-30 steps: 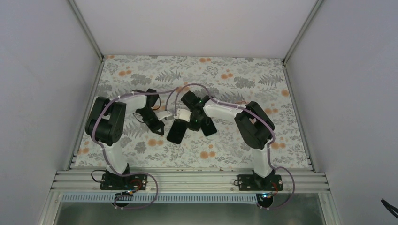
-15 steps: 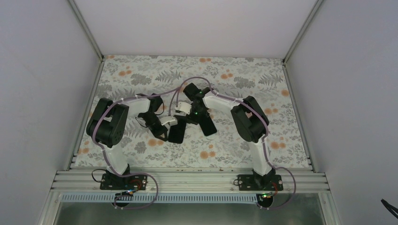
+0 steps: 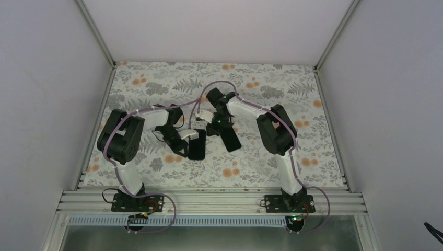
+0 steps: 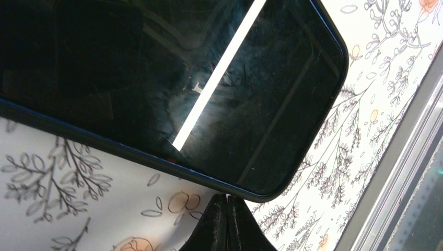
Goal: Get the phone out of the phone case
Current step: Adjust the phone at the center of the board, then pick up the phone at the center of the board.
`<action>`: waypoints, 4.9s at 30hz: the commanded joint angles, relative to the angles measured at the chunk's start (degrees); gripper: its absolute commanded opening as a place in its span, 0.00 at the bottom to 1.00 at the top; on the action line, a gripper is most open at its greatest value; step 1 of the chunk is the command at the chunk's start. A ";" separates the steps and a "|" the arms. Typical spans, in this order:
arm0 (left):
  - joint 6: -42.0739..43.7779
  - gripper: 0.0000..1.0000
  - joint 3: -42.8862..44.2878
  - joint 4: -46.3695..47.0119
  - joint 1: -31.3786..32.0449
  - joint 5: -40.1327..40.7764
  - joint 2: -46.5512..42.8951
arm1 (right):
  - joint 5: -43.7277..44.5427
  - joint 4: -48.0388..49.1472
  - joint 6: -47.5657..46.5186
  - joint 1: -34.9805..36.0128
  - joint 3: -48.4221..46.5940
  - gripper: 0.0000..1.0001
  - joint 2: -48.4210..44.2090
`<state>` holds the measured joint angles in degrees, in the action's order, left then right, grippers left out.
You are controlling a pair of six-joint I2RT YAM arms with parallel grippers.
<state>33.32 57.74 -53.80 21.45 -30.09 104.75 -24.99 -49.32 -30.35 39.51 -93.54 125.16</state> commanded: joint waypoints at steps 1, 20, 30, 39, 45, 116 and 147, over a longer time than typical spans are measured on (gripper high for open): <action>-0.07 0.02 1.82 5.92 0.43 4.22 4.52 | -1.04 0.26 0.35 -0.92 -3.20 0.04 2.20; 3.18 0.02 -5.72 11.32 -6.90 9.87 -4.62 | -7.12 -0.62 -1.84 -4.65 3.42 0.04 -1.41; 3.88 0.02 -11.24 14.64 3.77 14.85 -11.90 | -9.11 -7.01 -2.44 -4.46 -5.00 0.04 4.30; 2.68 0.02 -10.80 15.33 10.66 16.72 -7.75 | -6.57 -8.22 -1.28 -4.18 -6.32 0.04 7.08; 2.01 0.02 -9.00 14.74 14.66 16.78 -5.19 | -6.71 -9.66 -0.95 -3.16 -9.82 0.04 9.43; -3.41 1.00 9.97 14.49 -23.56 6.70 -18.18 | 16.82 2.45 -1.94 10.39 6.47 1.00 -5.78; -3.95 1.00 5.12 17.21 -23.56 8.85 -18.80 | 11.70 -5.60 0.42 10.21 1.23 1.00 -2.35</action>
<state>30.13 63.57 -38.09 -1.78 -21.04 86.85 -12.05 -54.33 -31.16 49.43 -92.20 121.58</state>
